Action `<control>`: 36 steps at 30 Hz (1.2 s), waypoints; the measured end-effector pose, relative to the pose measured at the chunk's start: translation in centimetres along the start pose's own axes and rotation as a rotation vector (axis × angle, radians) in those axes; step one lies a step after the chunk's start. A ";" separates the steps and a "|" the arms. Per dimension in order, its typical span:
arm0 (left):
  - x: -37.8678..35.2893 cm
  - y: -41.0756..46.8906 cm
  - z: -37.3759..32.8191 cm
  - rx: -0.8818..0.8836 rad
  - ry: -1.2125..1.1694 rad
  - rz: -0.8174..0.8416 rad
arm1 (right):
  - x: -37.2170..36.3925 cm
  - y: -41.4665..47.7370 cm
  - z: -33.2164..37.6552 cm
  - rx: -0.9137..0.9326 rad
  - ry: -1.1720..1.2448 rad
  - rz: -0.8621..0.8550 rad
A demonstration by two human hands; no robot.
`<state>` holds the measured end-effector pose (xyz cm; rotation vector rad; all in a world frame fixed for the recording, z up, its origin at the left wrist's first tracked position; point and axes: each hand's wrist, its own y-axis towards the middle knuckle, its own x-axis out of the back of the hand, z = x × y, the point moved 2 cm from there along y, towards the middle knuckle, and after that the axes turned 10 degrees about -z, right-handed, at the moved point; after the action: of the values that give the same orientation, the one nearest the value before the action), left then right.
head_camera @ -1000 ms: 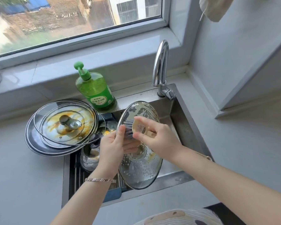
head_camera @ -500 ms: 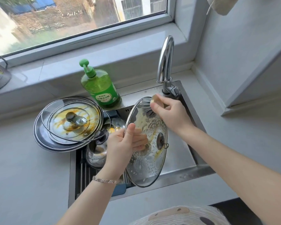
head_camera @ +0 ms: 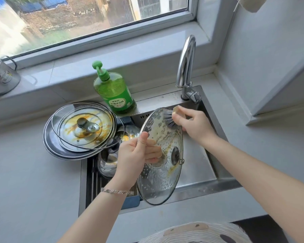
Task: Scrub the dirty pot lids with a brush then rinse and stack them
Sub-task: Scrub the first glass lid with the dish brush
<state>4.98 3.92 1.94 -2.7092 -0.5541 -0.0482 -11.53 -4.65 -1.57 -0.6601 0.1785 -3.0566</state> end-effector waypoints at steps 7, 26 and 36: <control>0.2 0.9 -0.3 0.068 -0.078 -0.105 | -1.4 -4.6 1.2 0.127 0.012 0.052; 1.0 1.8 0.4 0.135 -0.068 -0.223 | -2.1 -8.1 1.1 0.337 -0.149 0.141; 0.5 1.0 0.3 0.115 -0.021 -0.225 | -2.6 -5.7 3.4 0.353 -0.192 0.133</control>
<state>5.78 3.37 1.37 -2.5282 -0.8393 -0.0451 -7.67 0.71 1.07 -0.8642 -0.2989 -2.7716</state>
